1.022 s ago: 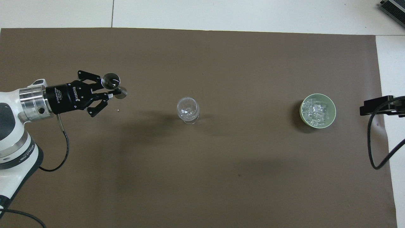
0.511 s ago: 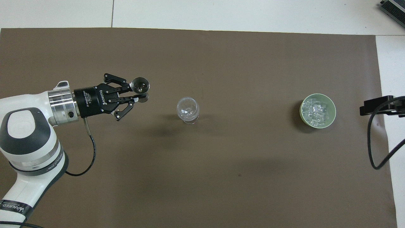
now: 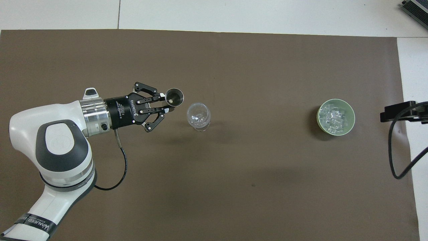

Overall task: Pour wine and add ice with both arms
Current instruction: 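Tilt the jigger over the wine glass with the left gripper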

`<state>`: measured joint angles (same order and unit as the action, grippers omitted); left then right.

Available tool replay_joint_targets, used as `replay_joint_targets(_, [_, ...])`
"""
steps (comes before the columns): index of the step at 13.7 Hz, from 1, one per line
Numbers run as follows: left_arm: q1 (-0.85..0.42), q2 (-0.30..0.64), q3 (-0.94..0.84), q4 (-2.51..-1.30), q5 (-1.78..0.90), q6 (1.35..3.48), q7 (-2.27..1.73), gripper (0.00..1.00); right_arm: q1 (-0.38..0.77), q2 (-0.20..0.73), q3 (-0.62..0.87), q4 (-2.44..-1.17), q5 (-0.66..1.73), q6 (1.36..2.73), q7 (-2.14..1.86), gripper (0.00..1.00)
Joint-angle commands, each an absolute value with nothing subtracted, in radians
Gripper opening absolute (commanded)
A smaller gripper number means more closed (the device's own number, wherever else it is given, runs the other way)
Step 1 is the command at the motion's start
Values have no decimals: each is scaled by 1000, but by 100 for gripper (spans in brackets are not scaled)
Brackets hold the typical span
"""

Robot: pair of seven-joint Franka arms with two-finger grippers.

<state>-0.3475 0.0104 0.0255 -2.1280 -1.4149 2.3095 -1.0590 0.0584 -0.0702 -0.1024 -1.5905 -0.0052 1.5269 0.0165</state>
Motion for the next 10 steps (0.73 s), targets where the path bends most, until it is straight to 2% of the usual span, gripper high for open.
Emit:
replay_joint_targets(1, [-367,-26,40,-2161,-1398,2330,-1016,0,52,-84,-98,-1601,-8,1516,-6,100])
replay_joint_targets(10, [-454,-14,37,-2161,-1233,2505,-994,0,52,-84,-97,-1601,-8,1516,-6,100])
